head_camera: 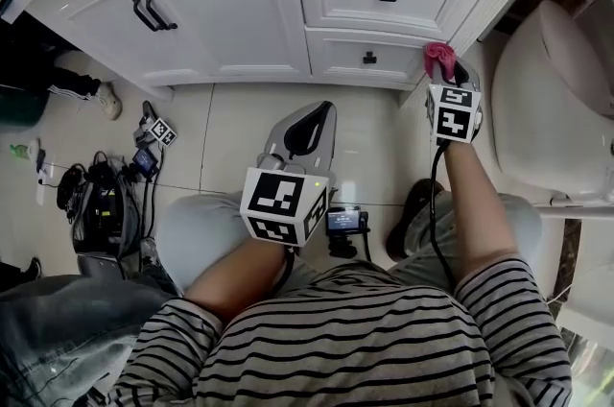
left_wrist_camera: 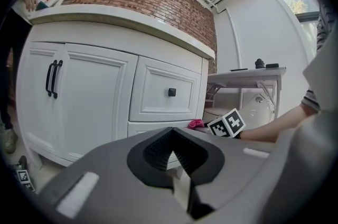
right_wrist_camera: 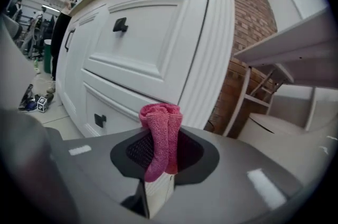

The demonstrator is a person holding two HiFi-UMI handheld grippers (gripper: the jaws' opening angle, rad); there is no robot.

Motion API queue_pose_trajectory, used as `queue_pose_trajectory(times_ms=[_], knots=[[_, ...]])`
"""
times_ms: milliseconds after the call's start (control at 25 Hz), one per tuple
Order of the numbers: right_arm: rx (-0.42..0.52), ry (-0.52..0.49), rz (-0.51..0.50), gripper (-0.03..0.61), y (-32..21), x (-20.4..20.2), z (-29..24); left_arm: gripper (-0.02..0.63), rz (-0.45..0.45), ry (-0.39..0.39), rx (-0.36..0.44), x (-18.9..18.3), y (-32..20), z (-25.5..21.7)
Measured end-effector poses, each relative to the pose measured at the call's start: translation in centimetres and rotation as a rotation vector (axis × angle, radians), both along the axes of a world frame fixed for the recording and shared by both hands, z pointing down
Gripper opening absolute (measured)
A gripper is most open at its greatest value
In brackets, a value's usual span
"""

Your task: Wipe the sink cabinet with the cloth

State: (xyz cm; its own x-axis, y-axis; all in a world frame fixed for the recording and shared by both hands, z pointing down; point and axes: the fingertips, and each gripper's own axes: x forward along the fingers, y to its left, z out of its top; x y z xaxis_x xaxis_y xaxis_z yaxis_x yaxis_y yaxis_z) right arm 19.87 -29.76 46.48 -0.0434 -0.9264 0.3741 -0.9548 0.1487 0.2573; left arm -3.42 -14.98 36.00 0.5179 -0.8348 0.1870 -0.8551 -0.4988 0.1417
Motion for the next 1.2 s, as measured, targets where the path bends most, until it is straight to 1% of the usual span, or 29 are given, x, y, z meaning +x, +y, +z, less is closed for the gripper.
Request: queue_pose_trajectory(times_ms=[80, 160, 240, 320, 440, 520, 600, 680, 800, 1000, 1200], knots=[[-0.015, -0.008, 0.048, 0.087, 0.5, 0.9, 0.0, 0.0, -0.006, 0.012, -0.004, -0.2, 0.1, -0.1], [-0.016, -0.043, 0.035, 0.087, 0.9, -0.9, -0.3, 0.0, -0.007, 0.038, -0.008, -0.3, 0.3, -0.5], [-0.008, -0.076, -0.053, 0.087, 1.1, -5.3, -0.3, 0.0, 0.003, 0.055, -0.001, -0.1, 0.7, -1.0], [-0.009, -0.103, -0.179, 0.087, 1.3, -11.1, 0.3, 0.0, 0.009, 0.051, 0.009, -0.2, 1.1, -1.3], [-0.029, -0.112, -0.354, 0.087, 1.3, -19.2, 2.3, 0.0, -0.023, 0.064, -0.003, -1.5, 1.0, -1.0], [-0.054, -0.085, -0.429, 0.089, 0.8, -22.9, 3.8, 0.0, -0.043, 0.087, -0.018, -2.4, 0.7, -0.7], [-0.082, -0.046, -0.45, 0.089, -0.2, -24.7, 5.2, 0.0, -0.043, 0.094, -0.022, -2.7, 0.7, -0.6], [-0.101, -0.011, -0.44, 0.089, -1.2, -25.0, 6.4, 0.0, -0.036, 0.081, -0.018, -2.8, 0.9, -0.5], [-0.096, 0.012, -0.431, 0.091, -1.8, -24.2, 6.7, 0.0, -0.041, 0.077, -0.02, -3.2, 0.6, -0.2], [-0.093, 0.012, -0.316, 0.083, -1.4, -19.5, 6.6, 0.0, -0.034, 0.084, -0.028, -2.6, 0.3, 0.1], [-0.065, 0.015, -0.306, 0.086, -0.2, -16.1, 5.8, 0.0, -0.025, 0.07, -0.029, -1.7, 0.0, 0.2]])
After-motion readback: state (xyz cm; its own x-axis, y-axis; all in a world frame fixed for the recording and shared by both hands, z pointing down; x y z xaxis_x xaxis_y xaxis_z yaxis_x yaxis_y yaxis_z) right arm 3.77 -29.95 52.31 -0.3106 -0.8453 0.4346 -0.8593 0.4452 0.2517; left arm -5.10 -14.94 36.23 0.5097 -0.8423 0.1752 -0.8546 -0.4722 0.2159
